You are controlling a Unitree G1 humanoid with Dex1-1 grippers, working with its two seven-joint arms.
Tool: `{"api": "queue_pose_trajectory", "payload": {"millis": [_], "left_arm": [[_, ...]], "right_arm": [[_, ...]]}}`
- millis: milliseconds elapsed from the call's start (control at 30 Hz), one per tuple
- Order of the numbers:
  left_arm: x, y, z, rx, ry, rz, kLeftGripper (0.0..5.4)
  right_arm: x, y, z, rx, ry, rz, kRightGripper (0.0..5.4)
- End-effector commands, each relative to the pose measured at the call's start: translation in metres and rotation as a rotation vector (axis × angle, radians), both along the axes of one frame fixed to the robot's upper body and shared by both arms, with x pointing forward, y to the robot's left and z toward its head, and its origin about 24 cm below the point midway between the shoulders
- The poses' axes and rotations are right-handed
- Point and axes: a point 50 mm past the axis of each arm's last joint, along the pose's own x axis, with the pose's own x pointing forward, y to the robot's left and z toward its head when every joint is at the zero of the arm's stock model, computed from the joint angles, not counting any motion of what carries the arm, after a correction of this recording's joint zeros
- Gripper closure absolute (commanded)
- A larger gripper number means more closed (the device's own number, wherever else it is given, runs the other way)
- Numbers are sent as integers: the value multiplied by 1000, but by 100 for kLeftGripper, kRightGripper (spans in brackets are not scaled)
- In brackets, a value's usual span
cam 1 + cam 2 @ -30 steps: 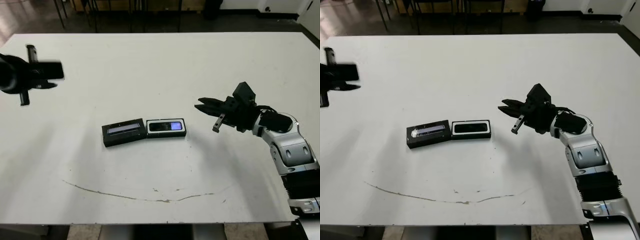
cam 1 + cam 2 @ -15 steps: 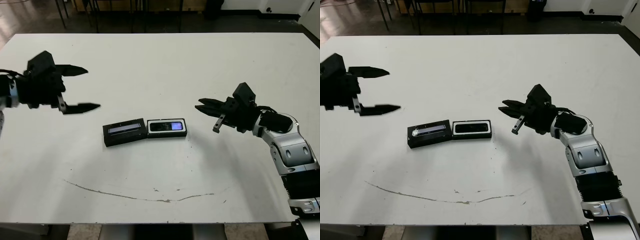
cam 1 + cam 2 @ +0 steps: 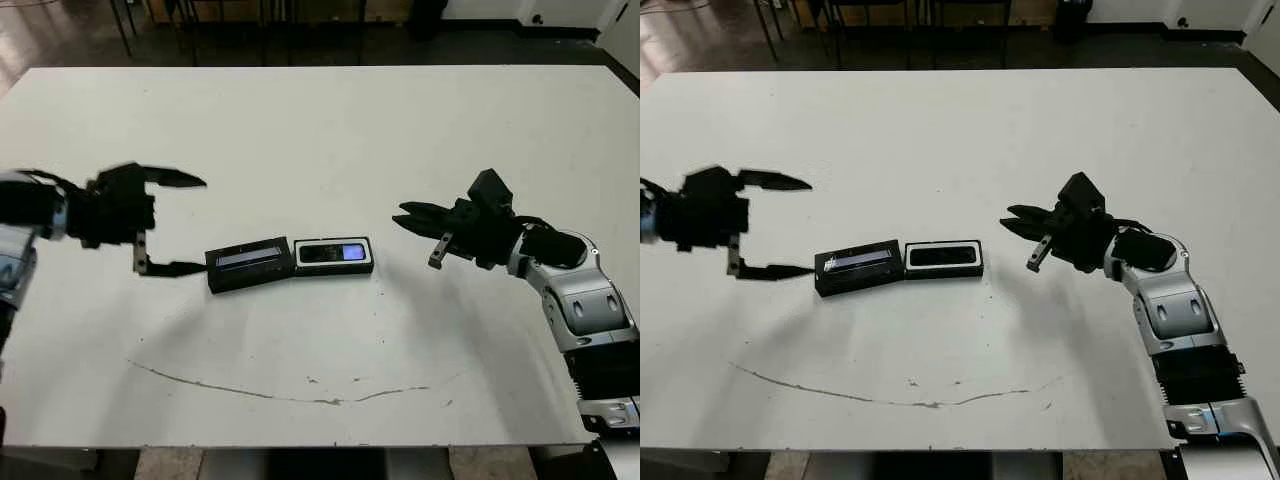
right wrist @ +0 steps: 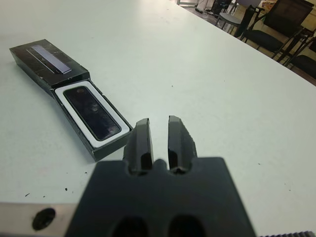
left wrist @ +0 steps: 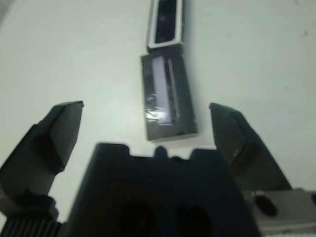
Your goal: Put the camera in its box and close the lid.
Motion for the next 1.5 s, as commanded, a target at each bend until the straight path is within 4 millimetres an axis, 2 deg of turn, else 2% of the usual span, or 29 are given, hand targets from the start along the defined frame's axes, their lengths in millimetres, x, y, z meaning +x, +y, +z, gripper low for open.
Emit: {"api": "queue_pose_trajectory", "payload": {"millis": [33,400,600,933,1233,1333,1500], "left_arm": [[0,-1,-13,0,77,-5,1],[-2,-8,-32,1,121,-29,1],[-4,-6,-42,-33,188,28,1],[-3,-2,-56,5,160,92,1],[-7,-4,-71,-107,250,164,1],[-10,-7,-76,-143,296,175,23],[-14,-13,-80,-141,348,164,139]], "right_arm": [[-3,-6,-6,-15,35,-13,540],[-4,-6,-6,-15,24,-3,540],[-4,-5,-6,-5,37,3,540],[-5,-7,-8,-11,43,10,540],[-6,-8,-8,-24,42,16,540],[-6,-9,-8,-32,40,16,540],[-6,-9,-8,-27,41,18,540]]}}
